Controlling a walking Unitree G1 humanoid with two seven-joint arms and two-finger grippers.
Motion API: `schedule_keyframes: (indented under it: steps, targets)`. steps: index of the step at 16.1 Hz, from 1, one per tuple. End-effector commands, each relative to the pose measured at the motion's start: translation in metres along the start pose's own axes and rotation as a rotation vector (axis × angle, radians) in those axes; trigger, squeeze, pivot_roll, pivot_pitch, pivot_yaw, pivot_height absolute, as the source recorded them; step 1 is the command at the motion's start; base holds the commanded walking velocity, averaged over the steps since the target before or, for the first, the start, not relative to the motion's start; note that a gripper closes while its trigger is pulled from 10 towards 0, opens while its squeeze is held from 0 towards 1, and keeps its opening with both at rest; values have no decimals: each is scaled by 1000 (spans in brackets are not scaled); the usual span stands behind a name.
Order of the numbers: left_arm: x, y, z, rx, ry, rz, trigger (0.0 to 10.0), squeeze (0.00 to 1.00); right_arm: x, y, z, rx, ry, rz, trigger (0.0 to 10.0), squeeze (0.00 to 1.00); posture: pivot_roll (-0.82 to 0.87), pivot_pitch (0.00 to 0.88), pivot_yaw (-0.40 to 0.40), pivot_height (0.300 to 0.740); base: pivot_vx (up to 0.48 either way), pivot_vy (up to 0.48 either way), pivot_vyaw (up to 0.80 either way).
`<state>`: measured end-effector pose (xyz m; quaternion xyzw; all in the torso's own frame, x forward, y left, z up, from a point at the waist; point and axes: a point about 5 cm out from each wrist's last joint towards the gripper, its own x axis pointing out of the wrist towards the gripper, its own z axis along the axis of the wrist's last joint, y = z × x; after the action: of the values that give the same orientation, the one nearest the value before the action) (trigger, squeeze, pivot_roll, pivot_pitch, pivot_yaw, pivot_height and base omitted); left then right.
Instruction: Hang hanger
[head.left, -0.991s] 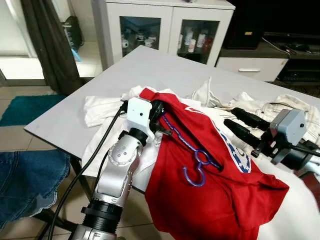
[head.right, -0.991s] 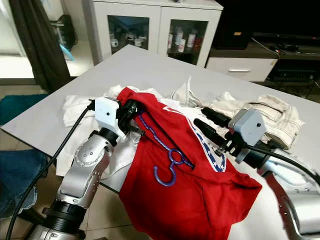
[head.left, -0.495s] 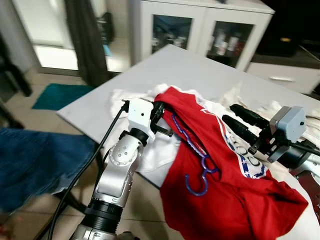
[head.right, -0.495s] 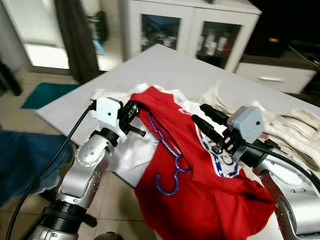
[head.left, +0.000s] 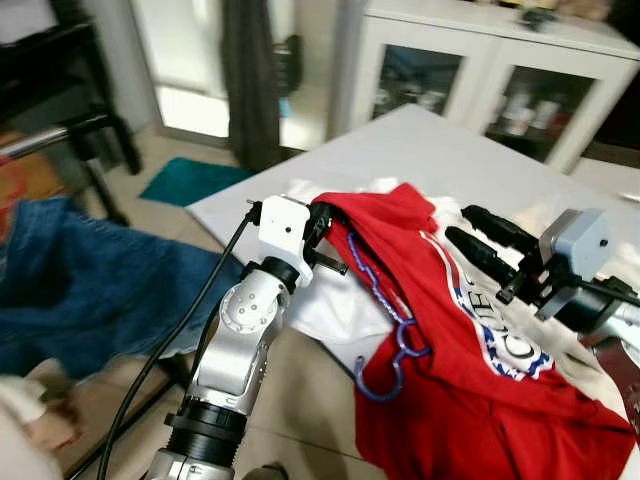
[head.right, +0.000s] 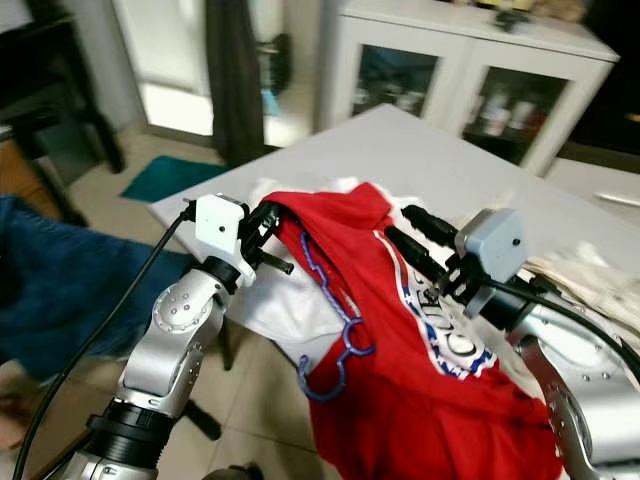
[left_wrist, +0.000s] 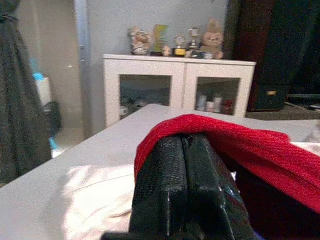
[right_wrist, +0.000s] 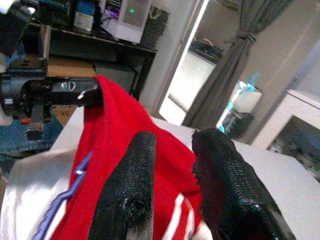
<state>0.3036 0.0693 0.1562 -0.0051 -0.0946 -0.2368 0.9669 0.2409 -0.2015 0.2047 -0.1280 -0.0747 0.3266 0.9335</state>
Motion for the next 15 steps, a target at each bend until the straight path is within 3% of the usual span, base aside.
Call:
schedule_keyframes:
  steps: [1, 3, 6, 7, 8, 9, 11, 12, 15]
  targets:
    - [3, -3, 3, 0, -5, -3, 10000, 0, -3, -6, 0, -11, 13, -25, 10000, 0, -48, 0, -55, 740, 0, 0, 800]
    - [3, -3, 3, -1, -4, -2, 10000, 0, -3, -7, -1, -13, 19, -26, 10000, 0, -49, 0, -56, 740, 0, 0, 753]
    - [3, -3, 2, -1, -2, 0, 10000, 0, -3, -8, -3, -16, 42, -26, 10000, 0, -48, 0, -56, 740, 0, 0, 0]
    - [3, -3, 2, -1, -2, 0, 10000, 0, -4, 0, 2, -16, 32, 53, 10000, 0, -48, 0, -56, 740, 0, 0, 0]
    - [3, -2, 2, 0, -1, 0, 10000, 0, -6, 6, 6, -5, 26, 114, 10000, 63, -51, 0, -53, 740, 0, 0, 0]
    - [3, -2, 2, 1, -1, -1, 10000, 0, -7, 13, 9, -8, 38, 184, 10000, 231, -53, 0, -52, 740, 0, 0, 0]
    - [3, -2, 2, 1, -1, -3, 10000, 0, -7, 25, 12, 13, 52, 270, 10000, 137, -55, 0, -51, 740, 0, 0, 0]
    - [4, -2, 2, 2, -2, -4, 10000, 0, -8, 32, 11, 46, 63, 317, 10000, 0, -57, 0, -50, 740, 0, 0, 0]
    - [5, -3, 2, 1, -2, -4, 10000, 0, -7, 52, -7, 100, 143, 423, 10000, 0, -59, 0, -50, 740, 0, 0, 0]
